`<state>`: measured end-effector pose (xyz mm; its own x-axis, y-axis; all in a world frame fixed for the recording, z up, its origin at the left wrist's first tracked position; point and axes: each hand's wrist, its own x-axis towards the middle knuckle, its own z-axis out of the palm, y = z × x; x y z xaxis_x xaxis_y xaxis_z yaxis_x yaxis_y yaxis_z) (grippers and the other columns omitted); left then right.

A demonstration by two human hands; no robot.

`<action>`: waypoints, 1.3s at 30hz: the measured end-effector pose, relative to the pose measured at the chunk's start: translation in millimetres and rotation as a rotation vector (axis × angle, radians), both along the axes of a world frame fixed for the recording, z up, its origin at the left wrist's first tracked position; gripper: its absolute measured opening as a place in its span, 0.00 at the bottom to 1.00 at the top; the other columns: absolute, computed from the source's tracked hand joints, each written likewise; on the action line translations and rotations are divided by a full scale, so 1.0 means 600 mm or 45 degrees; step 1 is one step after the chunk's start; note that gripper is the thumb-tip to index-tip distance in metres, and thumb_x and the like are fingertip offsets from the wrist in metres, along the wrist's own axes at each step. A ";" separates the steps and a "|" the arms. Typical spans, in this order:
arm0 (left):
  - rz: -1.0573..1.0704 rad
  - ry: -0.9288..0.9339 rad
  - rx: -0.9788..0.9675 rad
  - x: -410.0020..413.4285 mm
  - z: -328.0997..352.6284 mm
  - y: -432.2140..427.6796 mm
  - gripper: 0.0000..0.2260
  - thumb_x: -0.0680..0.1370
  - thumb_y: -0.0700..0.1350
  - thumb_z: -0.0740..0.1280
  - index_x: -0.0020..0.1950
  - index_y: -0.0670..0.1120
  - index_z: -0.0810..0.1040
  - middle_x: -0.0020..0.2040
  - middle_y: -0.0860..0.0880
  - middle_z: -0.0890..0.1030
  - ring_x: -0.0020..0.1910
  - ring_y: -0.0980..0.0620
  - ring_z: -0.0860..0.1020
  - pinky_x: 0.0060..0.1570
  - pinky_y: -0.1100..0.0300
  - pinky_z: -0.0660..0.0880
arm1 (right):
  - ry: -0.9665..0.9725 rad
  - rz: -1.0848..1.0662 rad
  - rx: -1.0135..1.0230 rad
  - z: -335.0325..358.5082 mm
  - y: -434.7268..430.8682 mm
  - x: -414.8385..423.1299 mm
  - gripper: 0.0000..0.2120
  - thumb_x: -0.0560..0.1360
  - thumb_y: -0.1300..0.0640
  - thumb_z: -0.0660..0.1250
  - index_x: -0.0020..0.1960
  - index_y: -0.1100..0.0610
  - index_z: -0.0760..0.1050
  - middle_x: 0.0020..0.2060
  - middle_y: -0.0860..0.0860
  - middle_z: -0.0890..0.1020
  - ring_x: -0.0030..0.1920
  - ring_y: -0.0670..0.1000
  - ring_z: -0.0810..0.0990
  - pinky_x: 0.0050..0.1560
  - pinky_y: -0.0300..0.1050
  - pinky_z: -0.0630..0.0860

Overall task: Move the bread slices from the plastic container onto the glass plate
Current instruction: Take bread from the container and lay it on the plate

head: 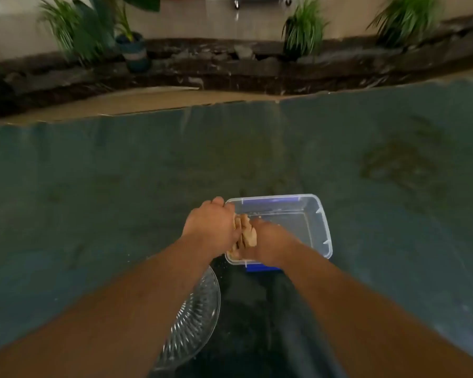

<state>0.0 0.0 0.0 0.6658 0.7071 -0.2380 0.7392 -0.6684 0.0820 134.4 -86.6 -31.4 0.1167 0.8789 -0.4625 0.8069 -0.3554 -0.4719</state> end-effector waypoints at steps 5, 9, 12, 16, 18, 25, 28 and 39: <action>0.086 -0.070 -0.071 -0.001 -0.034 -0.002 0.20 0.75 0.55 0.69 0.64 0.49 0.71 0.53 0.46 0.76 0.50 0.45 0.77 0.42 0.49 0.75 | -0.029 0.044 -0.022 -0.030 0.026 -0.003 0.37 0.65 0.34 0.78 0.68 0.47 0.72 0.58 0.50 0.82 0.57 0.55 0.81 0.62 0.57 0.77; 0.081 -0.104 -0.053 -0.008 -0.053 0.000 0.22 0.75 0.58 0.70 0.63 0.51 0.69 0.52 0.48 0.75 0.48 0.46 0.76 0.41 0.49 0.76 | 0.031 0.039 -0.093 -0.048 0.038 -0.005 0.31 0.69 0.40 0.78 0.67 0.47 0.73 0.55 0.50 0.82 0.52 0.52 0.79 0.59 0.51 0.77; 0.085 -0.144 -0.066 -0.010 -0.059 0.001 0.21 0.75 0.59 0.70 0.61 0.52 0.68 0.50 0.49 0.75 0.47 0.48 0.76 0.43 0.48 0.80 | 0.051 0.024 -0.137 -0.054 0.043 -0.006 0.28 0.73 0.44 0.76 0.69 0.49 0.71 0.52 0.49 0.80 0.49 0.51 0.77 0.58 0.50 0.75; 0.127 -0.236 -0.087 -0.005 -0.064 -0.002 0.20 0.76 0.61 0.69 0.61 0.51 0.72 0.51 0.49 0.75 0.45 0.49 0.76 0.38 0.52 0.74 | -0.014 -0.118 -0.142 -0.057 0.042 -0.007 0.27 0.78 0.47 0.71 0.70 0.58 0.67 0.46 0.49 0.77 0.48 0.53 0.78 0.58 0.53 0.77; 0.147 -0.269 -0.077 -0.001 -0.065 -0.003 0.20 0.77 0.63 0.67 0.59 0.50 0.75 0.51 0.48 0.76 0.45 0.48 0.77 0.38 0.53 0.74 | -0.052 -0.165 -0.130 -0.050 0.038 -0.008 0.24 0.80 0.50 0.68 0.71 0.59 0.66 0.53 0.55 0.79 0.52 0.56 0.80 0.58 0.54 0.78; 0.413 -0.549 -0.259 0.021 -0.020 0.004 0.29 0.76 0.72 0.58 0.56 0.50 0.83 0.51 0.49 0.80 0.45 0.49 0.79 0.41 0.52 0.74 | 0.094 -0.490 0.245 0.023 0.030 -0.018 0.18 0.79 0.57 0.68 0.66 0.56 0.68 0.52 0.55 0.81 0.47 0.55 0.82 0.47 0.49 0.78; 0.542 -0.765 -0.490 0.016 0.026 0.011 0.32 0.72 0.76 0.58 0.58 0.53 0.82 0.52 0.52 0.85 0.48 0.52 0.81 0.42 0.53 0.76 | 0.215 -0.606 0.384 0.073 0.041 -0.033 0.16 0.80 0.57 0.68 0.65 0.52 0.69 0.53 0.54 0.81 0.46 0.51 0.82 0.45 0.48 0.79; 0.929 -0.984 -0.771 -0.174 0.099 0.059 0.18 0.71 0.59 0.66 0.46 0.46 0.84 0.43 0.42 0.87 0.45 0.42 0.86 0.49 0.39 0.84 | 0.810 -0.801 0.200 0.145 0.099 -0.206 0.27 0.70 0.48 0.69 0.68 0.48 0.67 0.52 0.53 0.84 0.52 0.57 0.85 0.56 0.62 0.83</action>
